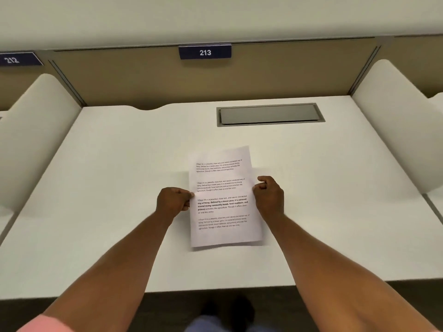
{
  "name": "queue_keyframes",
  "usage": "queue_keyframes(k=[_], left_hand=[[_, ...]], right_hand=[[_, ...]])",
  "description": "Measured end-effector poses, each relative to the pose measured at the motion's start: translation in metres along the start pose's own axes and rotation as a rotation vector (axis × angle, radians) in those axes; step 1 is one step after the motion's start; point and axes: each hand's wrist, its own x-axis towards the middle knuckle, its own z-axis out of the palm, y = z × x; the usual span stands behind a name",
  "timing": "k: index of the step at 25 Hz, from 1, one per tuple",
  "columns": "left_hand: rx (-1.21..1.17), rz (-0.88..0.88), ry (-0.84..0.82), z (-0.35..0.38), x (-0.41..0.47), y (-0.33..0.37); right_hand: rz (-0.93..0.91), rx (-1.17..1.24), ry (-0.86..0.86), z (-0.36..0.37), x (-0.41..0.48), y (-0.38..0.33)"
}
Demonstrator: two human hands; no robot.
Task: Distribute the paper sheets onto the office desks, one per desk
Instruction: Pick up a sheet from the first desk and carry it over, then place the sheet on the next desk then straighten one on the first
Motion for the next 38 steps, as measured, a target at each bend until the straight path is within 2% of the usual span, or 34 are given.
queue_keyframes(k=[9, 20, 23, 26, 32, 35, 38], left_hand=[[0.243, -0.096, 0.100, 0.029, 0.004, -0.016], [0.430, -0.062, 0.157, 0.037, 0.011, -0.025], [0.435, -0.042, 0.159, 0.035, 0.010, -0.026], [0.549, 0.087, 0.190, 0.031, 0.001, -0.022], [0.917, 0.460, 0.205, 0.007, -0.026, -0.008], [1.063, 0.474, 0.160, -0.007, -0.041, -0.002], [1.128, 0.504, 0.196, -0.021, -0.058, 0.005]], right_hand=[[0.049, -0.189, -0.114, 0.009, 0.013, 0.029], [0.067, -0.322, -0.169, 0.015, 0.015, 0.037], [0.000, -0.358, -0.156, 0.014, 0.011, 0.036], [-0.175, -0.495, -0.140, 0.011, 0.007, 0.029], [-0.376, -0.668, -0.277, 0.000, 0.008, 0.002], [-0.449, -0.746, -0.330, -0.004, 0.006, -0.012], [-0.533, -0.796, -0.341, -0.003, 0.001, -0.029]])
